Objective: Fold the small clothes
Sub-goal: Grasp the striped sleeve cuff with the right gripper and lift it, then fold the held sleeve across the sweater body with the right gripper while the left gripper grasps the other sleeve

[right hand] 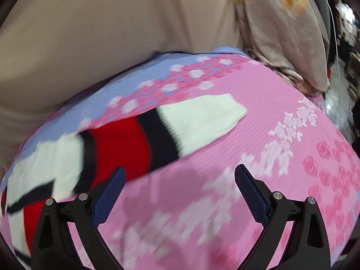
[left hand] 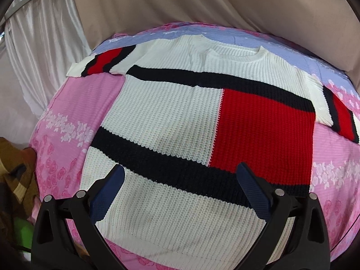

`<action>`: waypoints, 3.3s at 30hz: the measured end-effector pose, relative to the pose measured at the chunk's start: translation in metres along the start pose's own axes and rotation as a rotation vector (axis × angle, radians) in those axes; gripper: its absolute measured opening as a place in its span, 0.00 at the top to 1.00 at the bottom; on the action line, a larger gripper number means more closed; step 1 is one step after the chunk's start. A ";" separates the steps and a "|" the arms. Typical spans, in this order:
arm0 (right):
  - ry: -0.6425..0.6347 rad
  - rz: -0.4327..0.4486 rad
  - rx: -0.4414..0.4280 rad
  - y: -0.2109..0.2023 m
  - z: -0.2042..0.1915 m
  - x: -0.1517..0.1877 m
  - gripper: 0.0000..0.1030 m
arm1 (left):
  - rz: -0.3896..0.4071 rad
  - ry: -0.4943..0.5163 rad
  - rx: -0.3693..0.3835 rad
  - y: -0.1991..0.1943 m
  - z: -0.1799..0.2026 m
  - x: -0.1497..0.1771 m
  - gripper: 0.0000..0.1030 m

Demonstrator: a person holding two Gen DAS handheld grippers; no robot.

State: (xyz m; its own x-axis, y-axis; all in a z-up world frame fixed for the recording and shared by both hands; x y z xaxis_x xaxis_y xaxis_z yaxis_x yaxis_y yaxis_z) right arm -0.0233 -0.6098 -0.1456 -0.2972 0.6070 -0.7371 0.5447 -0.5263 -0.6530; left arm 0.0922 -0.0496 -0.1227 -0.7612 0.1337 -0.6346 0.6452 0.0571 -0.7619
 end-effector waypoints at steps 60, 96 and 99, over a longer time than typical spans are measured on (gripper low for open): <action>-0.213 -0.147 -0.248 -0.049 -0.263 0.132 0.47 | -0.047 -0.345 0.377 0.177 -0.011 -0.173 0.94; -0.197 -0.085 -0.231 -0.064 -0.276 0.116 0.86 | -0.080 -0.222 0.240 0.237 -0.058 -0.144 0.89; -0.264 -0.064 -0.309 -0.083 -0.305 0.112 0.92 | -0.079 -0.219 0.243 0.236 -0.057 -0.142 0.89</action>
State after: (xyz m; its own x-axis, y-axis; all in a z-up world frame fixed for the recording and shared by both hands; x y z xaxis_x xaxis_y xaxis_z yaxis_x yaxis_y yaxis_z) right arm 0.1375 -0.3165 -0.1206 -0.5071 0.4374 -0.7426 0.7167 -0.2646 -0.6453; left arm 0.3563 0.0008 -0.2047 -0.8212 -0.0788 -0.5651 0.5692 -0.1822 -0.8018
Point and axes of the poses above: each gripper's, at about its wrist camera, not at the fingertips, and y roughly the way its jaws point, z to its right, x to its underside, the point moved 10 cm from there along y, roughly the way its jaws point, and after that the axes turned 10 degrees about z, right-handed, at the moved point
